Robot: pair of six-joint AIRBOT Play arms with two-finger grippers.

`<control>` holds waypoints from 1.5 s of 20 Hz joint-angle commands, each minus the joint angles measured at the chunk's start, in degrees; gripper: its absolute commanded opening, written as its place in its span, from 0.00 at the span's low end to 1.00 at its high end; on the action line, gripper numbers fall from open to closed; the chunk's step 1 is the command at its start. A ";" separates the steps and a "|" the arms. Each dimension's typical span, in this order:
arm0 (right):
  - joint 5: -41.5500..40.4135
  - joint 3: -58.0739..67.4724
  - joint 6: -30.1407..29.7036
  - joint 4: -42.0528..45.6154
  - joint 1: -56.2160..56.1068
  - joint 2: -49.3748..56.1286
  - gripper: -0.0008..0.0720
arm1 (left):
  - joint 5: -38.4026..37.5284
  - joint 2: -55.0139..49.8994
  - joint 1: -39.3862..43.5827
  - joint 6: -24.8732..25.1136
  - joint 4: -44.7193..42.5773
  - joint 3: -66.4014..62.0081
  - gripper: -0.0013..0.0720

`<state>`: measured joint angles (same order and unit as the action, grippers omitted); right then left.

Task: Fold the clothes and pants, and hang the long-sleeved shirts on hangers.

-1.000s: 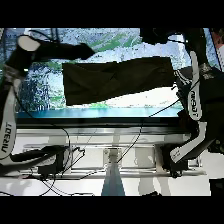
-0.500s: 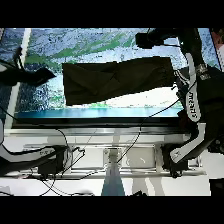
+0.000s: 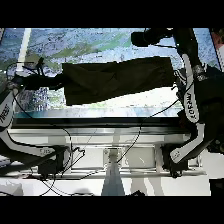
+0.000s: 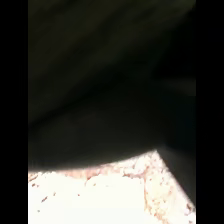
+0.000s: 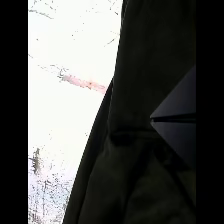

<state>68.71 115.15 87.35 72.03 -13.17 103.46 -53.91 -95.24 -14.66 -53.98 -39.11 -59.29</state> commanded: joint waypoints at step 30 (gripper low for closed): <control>-33.46 -4.20 17.88 -7.06 -33.24 18.71 0.05 | -27.32 22.71 6.80 -27.02 -16.13 -32.87 0.04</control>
<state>39.40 110.93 104.20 64.64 -42.30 120.38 -81.80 -71.09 -9.06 -80.82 -56.84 -92.09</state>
